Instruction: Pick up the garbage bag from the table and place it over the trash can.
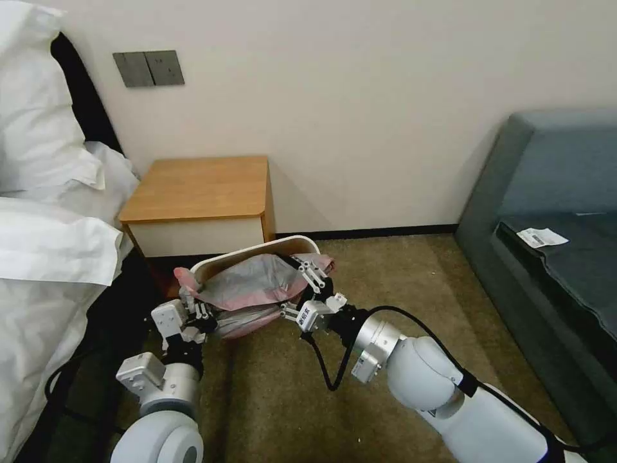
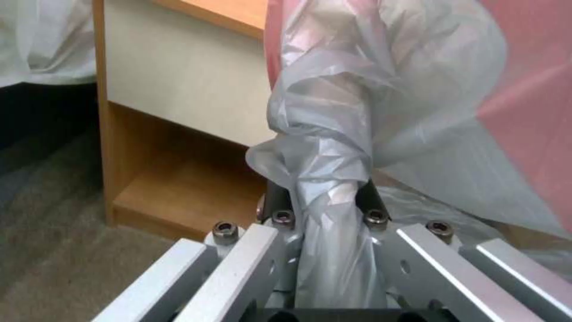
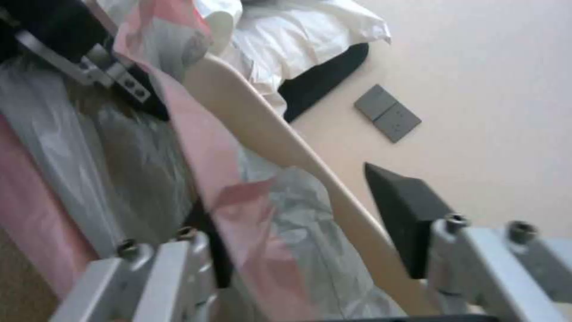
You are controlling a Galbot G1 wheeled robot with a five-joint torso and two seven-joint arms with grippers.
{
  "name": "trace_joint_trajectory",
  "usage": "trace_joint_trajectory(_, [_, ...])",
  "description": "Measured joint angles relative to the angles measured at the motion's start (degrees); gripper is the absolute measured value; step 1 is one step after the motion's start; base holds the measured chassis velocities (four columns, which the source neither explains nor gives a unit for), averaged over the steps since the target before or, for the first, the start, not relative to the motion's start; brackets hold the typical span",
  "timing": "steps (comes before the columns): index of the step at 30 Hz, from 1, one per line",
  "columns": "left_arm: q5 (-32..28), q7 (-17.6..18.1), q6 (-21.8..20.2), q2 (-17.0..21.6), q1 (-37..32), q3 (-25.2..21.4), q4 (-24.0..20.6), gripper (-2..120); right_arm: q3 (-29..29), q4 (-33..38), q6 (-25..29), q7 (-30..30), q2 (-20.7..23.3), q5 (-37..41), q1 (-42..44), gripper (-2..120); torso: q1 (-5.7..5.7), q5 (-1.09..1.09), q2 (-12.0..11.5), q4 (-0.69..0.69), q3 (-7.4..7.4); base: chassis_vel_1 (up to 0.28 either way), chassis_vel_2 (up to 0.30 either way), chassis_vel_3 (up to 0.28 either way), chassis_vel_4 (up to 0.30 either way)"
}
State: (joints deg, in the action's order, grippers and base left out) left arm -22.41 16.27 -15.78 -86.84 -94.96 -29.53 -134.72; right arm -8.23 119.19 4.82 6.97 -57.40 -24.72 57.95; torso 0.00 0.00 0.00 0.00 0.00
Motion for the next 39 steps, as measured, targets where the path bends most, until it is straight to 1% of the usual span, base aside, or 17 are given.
trace_joint_trajectory(2, [0.05, -0.01, 0.03, -0.06, 0.01, 0.00, 0.18, 5, 0.00, 0.29, 0.00, 0.00, -0.03, 0.07, 0.09, 41, 0.00, 0.00, 0.00, 0.00, 0.00, 0.000, 0.000, 0.000, 0.000])
trace_joint_trajectory(3, [0.05, -0.01, 0.03, -0.06, 0.01, 0.00, 0.18, 5, 0.00, 0.29, 0.00, 0.00, -0.03, 0.07, 0.09, 41, 0.00, 0.00, 0.00, 0.00, 0.00, 0.000, 0.000, 0.000, 0.000])
trace_joint_trajectory(5, [0.11, -0.01, 0.07, -0.11, 0.02, 0.00, 0.45, 5, 0.00, 0.51, 0.00, 0.00, -0.08, 0.20, 0.17, 29, 0.00, 0.00, 0.00, 0.00, 0.00, 0.000, 0.000, 0.000, 0.000])
trace_joint_trajectory(6, [0.12, -0.01, 0.09, -0.12, 0.02, 0.00, 0.49, 5, 0.00, 0.62, 0.00, 0.00, -0.10, 0.27, 0.23, 26, 0.00, 0.00, 0.00, 0.00, 0.00, 0.000, 0.000, 0.000, 0.000])
trace_joint_trajectory(7, [0.12, -0.01, 0.09, -0.12, 0.02, 0.00, 0.49, 5, 0.00, 0.62, 0.00, 0.00, -0.10, 0.27, 0.23, 26, 0.00, 0.00, 0.00, 0.00, 0.00, 0.000, 0.000, 0.000, 0.000])
trace_joint_trajectory(10, [0.13, -0.02, 0.11, -0.13, 0.03, -0.01, 0.53, 5, -0.02, 1.29, -0.03, 0.02, -0.14, 0.84, 0.49, 11, 0.00, 0.00, 0.00, 0.00, 0.00, 0.000, 0.000, 0.000, 0.000])
trace_joint_trajectory(11, [0.13, -0.02, 0.11, -0.13, 0.03, -0.01, 0.53, 5, -0.02, 1.29, -0.03, 0.02, -0.14, 0.84, 0.49, 11, 0.00, 0.00, 0.00, 0.00, 0.00, 0.000, 0.000, 0.000, 0.000])
trace_joint_trajectory(12, [0.13, -0.02, 0.11, -0.13, 0.03, -0.01, 0.54, 5, -0.02, 1.59, -0.07, 0.03, -0.11, 1.09, 0.55, 8, 0.00, 0.00, 0.00, 0.00, 0.00, 0.000, 0.000, 0.000, 0.000])
trace_joint_trajectory(13, [0.12, -0.02, 0.11, -0.11, 0.04, -0.01, 0.55, 5, -0.02, 1.87, -0.11, 0.05, -0.02, 1.39, 0.55, 1, 0.00, 0.00, 0.00, 0.00, 0.00, 0.000, 0.000, 0.000, 0.000])
trace_joint_trajectory(14, [0.16, -0.03, 0.11, -0.07, 0.04, -0.01, 0.59, 5, -0.02, 2.01, -0.14, 0.06, 0.08, 1.68, 0.51, 0, 0.00, 0.00, 0.00, 0.00, 0.00, 0.000, 0.000, 0.000, 0.000])
trace_joint_trajectory(18, [0.83, -0.11, 0.11, 0.15, -0.02, 0.15, 0.70, 5, 0.00, 2.17, -0.44, 0.05, 0.22, 2.99, 0.00, 0, 0.00, 0.00, 0.00, 0.00, 0.00, 0.000, 0.000, 0.000, 0.000])
trace_joint_trajectory(21, [2.82, -0.47, 0.38, 0.98, -0.64, 1.19, 0.93, 5, -0.08, 2.16, -1.87, -0.28, 0.22, 7.00, -1.92, 0, 0.00, 0.00, 0.00, 0.00, 0.00, 0.000, 0.000, 0.000, 0.000])
trace_joint_trajectory(23, [3.09, -0.51, 0.42, 1.10, -0.73, 1.33, 0.97, 5, -0.11, 2.16, -2.07, -0.33, 0.21, 7.46, -2.14, 0, 0.00, 0.00, 0.00, -0.01, 0.00, 0.000, 0.000, 0.000, 0.000])
trace_joint_trajectory(26, [4.82, -0.82, 0.82, 1.72, -1.37, 2.12, 1.36, 5, -0.47, 2.16, -3.64, -0.88, 0.20, 10.39, -3.53, 0, 0.00, 0.00, 0.00, 0.00, 0.00, 0.000, 0.000, 0.000, 0.000])
trace_joint_trajectory(29, [8.69, -1.35, 2.05, 2.42, -2.59, 3.54, 2.23, 5, -0.70, 1.59, -5.80, -1.68, 0.18, 14.50, -6.49, 0, 0.00, 0.00, 0.00, 0.00, 0.00, 0.000, 0.000, 0.000, 0.000])
trace_joint_trajectory(32, [10.71, -1.62, 2.82, 2.55, -3.45, 4.73, 2.27, 5, -0.74, 0.51, -6.84, -2.02, 0.32, 16.48, -8.73, 0, 0.00, 0.00, 0.00, 0.00, 0.00, 0.000, 0.000, 0.000, 0.000])
trace_joint_trajectory(39, [12.92, -1.70, 3.81, 2.76, -5.72, 7.14, -0.17, 5, -1.75, -2.24, -8.21, -2.68, 0.08, 18.62, -12.15, 0, 0.00, 0.00, 0.00, -0.01, 0.00, 0.000, 0.000, 0.000, 0.000])
